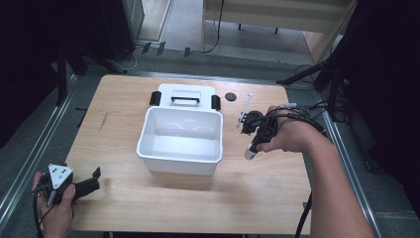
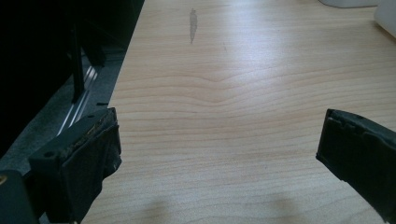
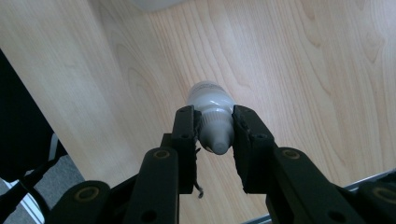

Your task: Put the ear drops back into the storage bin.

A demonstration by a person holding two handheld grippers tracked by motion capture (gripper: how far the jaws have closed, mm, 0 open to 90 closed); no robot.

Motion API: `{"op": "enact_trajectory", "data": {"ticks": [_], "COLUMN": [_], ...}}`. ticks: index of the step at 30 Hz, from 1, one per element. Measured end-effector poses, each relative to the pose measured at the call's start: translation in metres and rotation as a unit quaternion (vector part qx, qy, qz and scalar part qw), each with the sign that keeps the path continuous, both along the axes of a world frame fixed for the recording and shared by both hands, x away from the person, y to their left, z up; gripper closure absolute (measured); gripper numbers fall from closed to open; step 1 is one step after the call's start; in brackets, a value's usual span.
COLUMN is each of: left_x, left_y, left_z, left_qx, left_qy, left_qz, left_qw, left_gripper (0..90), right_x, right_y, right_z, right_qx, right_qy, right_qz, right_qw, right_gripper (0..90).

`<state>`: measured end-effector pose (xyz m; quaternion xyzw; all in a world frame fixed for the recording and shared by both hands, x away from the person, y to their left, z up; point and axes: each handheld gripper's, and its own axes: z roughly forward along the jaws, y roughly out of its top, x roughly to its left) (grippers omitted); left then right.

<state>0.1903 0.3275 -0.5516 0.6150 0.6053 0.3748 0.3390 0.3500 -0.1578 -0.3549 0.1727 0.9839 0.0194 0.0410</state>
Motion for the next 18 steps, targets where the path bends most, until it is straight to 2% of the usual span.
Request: {"op": "enact_trajectory", "data": {"ticks": [12, 18], "left_x": [0.0, 0.0], "left_y": [0.0, 0.0], "left_z": [0.0, 0.0], "left_qx": [-0.001, 0.001], "left_qy": [0.0, -0.001], "left_qz": [-0.001, -0.001], "left_qw": [1.0, 1.0], "left_gripper": [0.0, 0.0], "right_x": [-0.006, -0.009], "right_y": [0.031, 0.044], "right_z": [0.036, 0.045], "right_qx": [0.014, 0.018], "right_qy": [-0.004, -0.005], "right_qz": [0.022, 0.035], "right_qw": [0.9997, 0.9992], "right_gripper": [72.1, 72.2]}}
